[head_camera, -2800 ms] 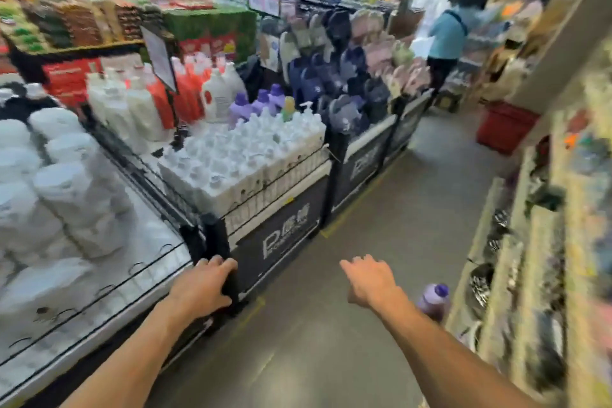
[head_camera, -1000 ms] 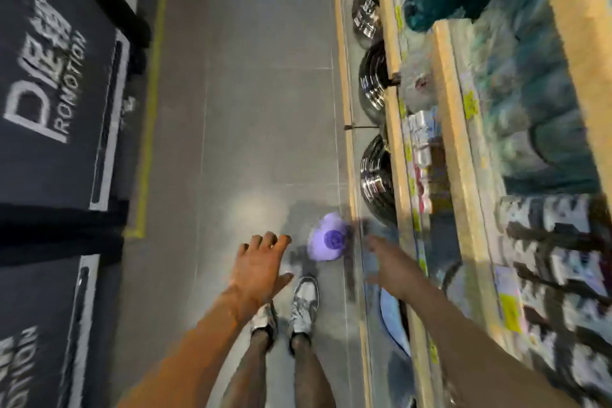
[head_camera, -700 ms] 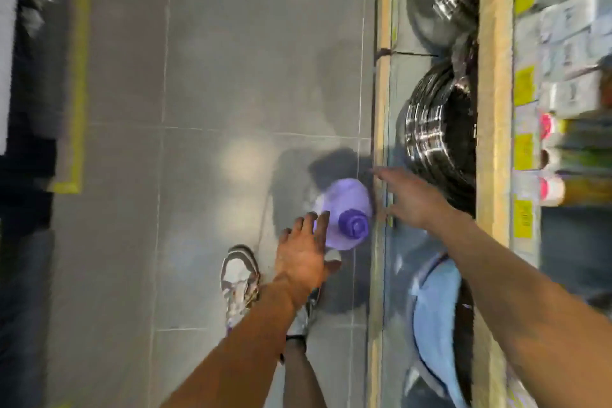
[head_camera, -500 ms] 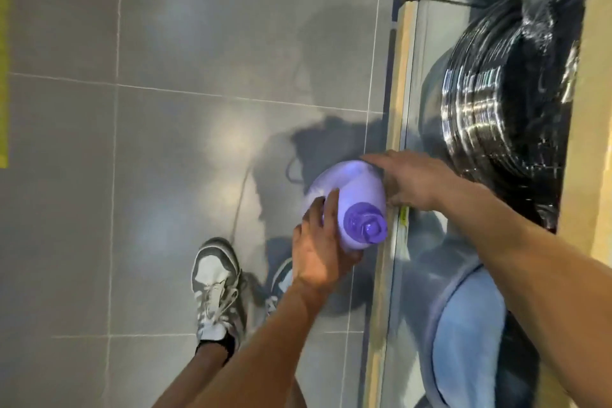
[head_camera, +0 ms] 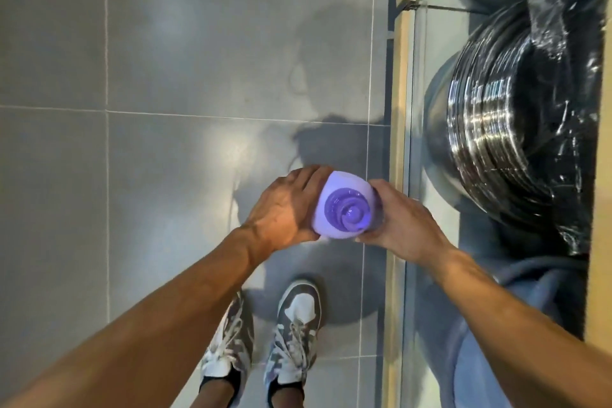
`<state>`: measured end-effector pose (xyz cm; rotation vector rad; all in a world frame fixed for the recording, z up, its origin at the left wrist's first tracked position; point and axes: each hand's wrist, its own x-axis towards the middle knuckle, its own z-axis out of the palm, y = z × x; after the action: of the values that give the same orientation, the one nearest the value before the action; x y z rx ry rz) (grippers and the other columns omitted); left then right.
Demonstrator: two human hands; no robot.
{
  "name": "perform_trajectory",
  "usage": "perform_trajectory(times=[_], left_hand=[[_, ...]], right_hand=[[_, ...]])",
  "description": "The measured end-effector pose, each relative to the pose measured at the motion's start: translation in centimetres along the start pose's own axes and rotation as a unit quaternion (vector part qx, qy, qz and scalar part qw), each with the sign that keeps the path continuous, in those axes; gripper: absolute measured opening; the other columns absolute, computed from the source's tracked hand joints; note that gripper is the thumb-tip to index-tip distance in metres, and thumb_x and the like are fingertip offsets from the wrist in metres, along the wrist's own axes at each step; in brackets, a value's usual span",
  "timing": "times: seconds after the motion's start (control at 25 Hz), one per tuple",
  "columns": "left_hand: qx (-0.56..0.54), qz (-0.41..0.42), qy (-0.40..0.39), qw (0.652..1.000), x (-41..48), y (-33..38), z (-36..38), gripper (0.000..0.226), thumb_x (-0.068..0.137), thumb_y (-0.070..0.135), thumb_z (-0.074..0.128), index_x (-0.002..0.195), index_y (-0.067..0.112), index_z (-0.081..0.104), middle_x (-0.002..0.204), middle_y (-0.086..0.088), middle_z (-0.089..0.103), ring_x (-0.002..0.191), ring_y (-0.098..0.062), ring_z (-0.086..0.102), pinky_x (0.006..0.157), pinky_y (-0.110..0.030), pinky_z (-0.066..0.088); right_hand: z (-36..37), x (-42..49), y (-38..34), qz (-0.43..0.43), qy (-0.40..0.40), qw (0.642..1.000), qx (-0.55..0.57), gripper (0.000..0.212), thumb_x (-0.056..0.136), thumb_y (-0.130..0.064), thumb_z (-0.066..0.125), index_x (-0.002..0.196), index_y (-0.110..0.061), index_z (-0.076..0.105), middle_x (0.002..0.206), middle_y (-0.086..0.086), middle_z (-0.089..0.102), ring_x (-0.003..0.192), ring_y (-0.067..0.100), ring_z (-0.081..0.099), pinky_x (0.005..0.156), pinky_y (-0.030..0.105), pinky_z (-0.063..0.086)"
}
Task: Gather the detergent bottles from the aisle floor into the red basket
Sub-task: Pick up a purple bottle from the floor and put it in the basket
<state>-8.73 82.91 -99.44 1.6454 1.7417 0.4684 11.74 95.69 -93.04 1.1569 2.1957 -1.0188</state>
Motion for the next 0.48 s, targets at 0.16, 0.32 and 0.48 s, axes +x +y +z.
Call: perform_trajectory(times=[0.16,0.32,0.48], left_hand=[[-0.070,-0.040,-0.016,0.997,-2.6,0.0,-3.8,0.094,0.064,0.041,0.090,0.142,0.017,0.042,0.129,-0.004,0.058,0.101,-0.024,0.064,0.082,-0.026,0.052],[-0.092,-0.079,0.004,0.993,-7.1,2.7,-10.6,0.088,0.065,0.048,0.083,0.138,0.022,0.041,0.119,0.001,0.062,0.089,-0.017,0.062,0.075,-0.014,0.041],[-0.066,-0.073,0.018,0.995,-10.9,7.8,-23.1,0.085,0.063,0.046,0.078,0.138,0.025,0.044,0.121,0.004,0.060,0.096,-0.021,0.065,0.079,-0.019,0.045]], right_hand=[[-1.5,-0.8,-4.9,-0.051,-0.024,0.996,-0.070,0.081,0.072,-0.048,0.085,0.138,-0.033,0.040,0.132,-0.008,0.061,0.115,0.020,0.061,0.082,0.028,0.043],[-6.6,-3.9,-11.6,-0.100,-0.064,0.986,-0.116,0.088,0.076,-0.047,0.083,0.148,-0.034,0.033,0.139,-0.010,0.056,0.120,0.015,0.058,0.084,0.023,0.035],[-15.1,-10.4,-21.3,-0.111,-0.090,0.981,-0.128,0.088,0.075,-0.050,0.080,0.146,-0.033,0.032,0.138,-0.006,0.058,0.118,0.017,0.060,0.088,0.028,0.045]])
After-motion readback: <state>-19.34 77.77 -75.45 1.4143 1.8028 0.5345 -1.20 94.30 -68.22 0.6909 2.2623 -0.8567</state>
